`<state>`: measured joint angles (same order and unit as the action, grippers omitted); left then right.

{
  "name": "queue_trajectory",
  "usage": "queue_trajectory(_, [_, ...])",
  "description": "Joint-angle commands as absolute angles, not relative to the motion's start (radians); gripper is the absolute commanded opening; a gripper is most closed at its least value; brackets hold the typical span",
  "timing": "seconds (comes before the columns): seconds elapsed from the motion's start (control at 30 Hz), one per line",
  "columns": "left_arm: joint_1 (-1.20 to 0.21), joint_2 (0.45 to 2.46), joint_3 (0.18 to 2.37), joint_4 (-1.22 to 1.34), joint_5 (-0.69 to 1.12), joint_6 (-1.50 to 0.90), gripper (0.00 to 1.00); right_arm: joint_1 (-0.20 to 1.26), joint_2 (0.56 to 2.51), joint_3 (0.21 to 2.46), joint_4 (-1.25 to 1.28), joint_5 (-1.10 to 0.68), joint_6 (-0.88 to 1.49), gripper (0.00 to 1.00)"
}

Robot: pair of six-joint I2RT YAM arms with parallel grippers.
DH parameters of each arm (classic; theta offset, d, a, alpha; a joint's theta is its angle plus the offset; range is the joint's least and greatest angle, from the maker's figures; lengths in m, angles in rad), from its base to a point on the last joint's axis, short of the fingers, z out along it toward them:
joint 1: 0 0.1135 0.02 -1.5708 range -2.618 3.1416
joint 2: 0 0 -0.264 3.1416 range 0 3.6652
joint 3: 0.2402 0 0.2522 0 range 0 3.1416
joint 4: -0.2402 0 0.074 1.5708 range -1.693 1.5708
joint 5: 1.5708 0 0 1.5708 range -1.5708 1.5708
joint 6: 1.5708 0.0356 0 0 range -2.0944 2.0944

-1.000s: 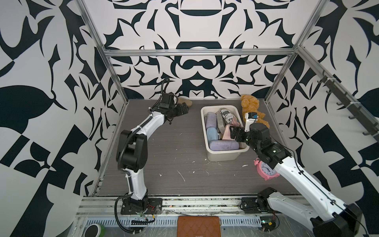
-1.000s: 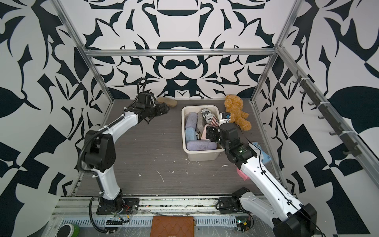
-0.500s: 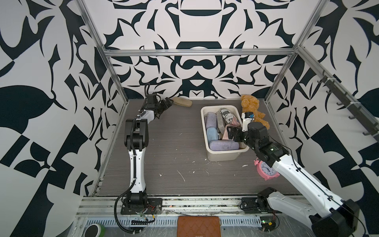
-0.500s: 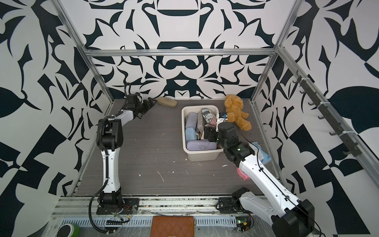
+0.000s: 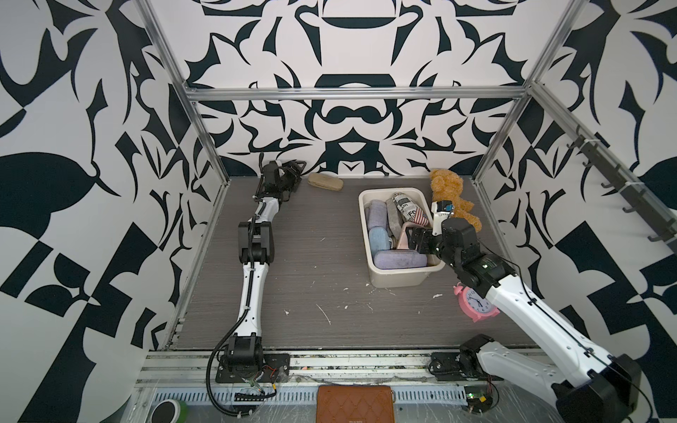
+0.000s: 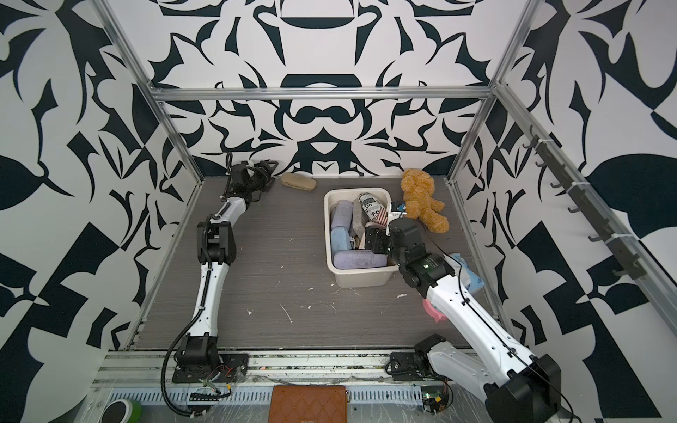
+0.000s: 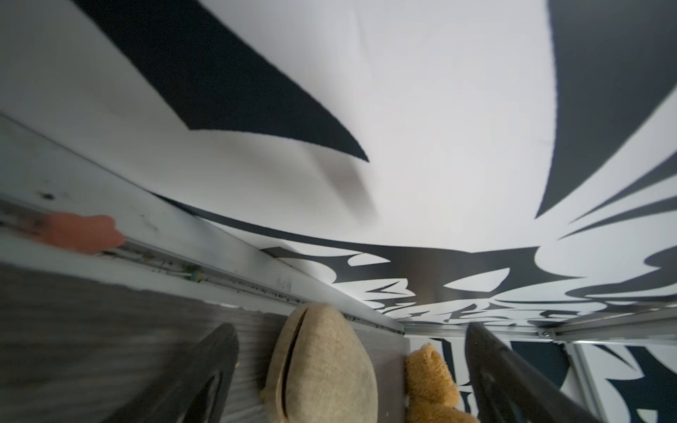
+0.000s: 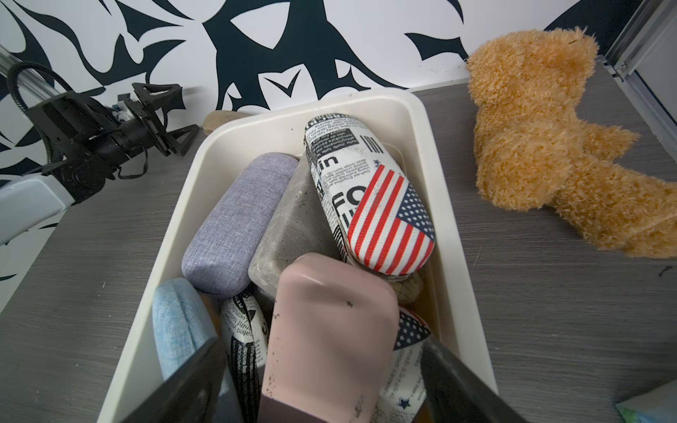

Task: Put the glasses cases into the storage boxes
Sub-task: Move the glasses case to the center of the board.

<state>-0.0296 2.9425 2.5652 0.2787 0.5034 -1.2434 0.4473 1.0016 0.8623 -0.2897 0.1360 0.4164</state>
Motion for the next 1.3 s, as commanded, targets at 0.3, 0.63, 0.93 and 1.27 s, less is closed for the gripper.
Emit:
queue_trajectory(0.3, [-0.147,2.968,2.474,0.534,0.563,-1.386,0.99,0.449,0.968,0.885,-0.305,0.141,0.424,0.86])
queue_trajectory(0.63, [-0.222,2.833,2.204,0.863,0.774,-1.431,0.99,0.449,0.970,0.898,-0.327,0.158,0.392,0.86])
queue_trajectory(0.93, [-0.258,2.741,1.931,1.213,0.849,-1.572,0.99,0.330,1.112,1.081,-0.390,0.203,0.369,0.88])
queue_trajectory(1.27, [-0.208,2.332,1.412,1.217,0.810,-1.482,0.99,0.145,1.227,1.205,-0.647,-0.071,0.354,0.66])
